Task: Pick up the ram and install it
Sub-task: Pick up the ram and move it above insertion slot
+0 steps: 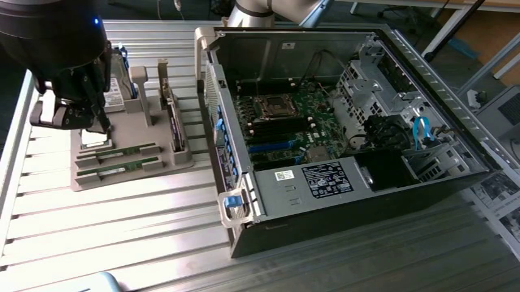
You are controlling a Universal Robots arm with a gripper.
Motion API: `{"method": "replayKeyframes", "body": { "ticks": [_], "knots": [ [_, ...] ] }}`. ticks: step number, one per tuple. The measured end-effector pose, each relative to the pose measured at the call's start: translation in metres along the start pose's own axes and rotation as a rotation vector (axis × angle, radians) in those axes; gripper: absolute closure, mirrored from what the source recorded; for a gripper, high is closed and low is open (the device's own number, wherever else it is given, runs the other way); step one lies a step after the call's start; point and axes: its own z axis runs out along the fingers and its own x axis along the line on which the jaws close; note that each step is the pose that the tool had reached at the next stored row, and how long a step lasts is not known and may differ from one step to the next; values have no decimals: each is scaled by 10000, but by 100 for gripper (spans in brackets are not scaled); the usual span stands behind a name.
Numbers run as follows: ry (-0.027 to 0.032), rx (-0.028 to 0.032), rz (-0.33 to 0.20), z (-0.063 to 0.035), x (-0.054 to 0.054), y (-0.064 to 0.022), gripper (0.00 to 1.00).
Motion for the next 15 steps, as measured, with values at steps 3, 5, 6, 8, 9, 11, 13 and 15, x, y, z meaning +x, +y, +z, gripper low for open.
{"method": "replayKeyframes", "body": {
  "ticks": [3, 5, 6, 8, 9, 11, 13, 15],
  "knots": [
    [8, -4, -184, 1, 0, 0, 89],
    [14, -7, -313, 3, 0, 0, 89],
    [17, -9, -374, 3, 0, 0, 89],
    [22, -11, -499, 4, 0, 0, 89],
    [25, -13, -557, 4, 0, 0, 89],
    [30, -16, -675, 5, 0, 0, 89],
    [35, -19, -788, 6, 0, -1, 89],
    [40, -22, -910, 7, 0, -1, 89]
  ]
}}
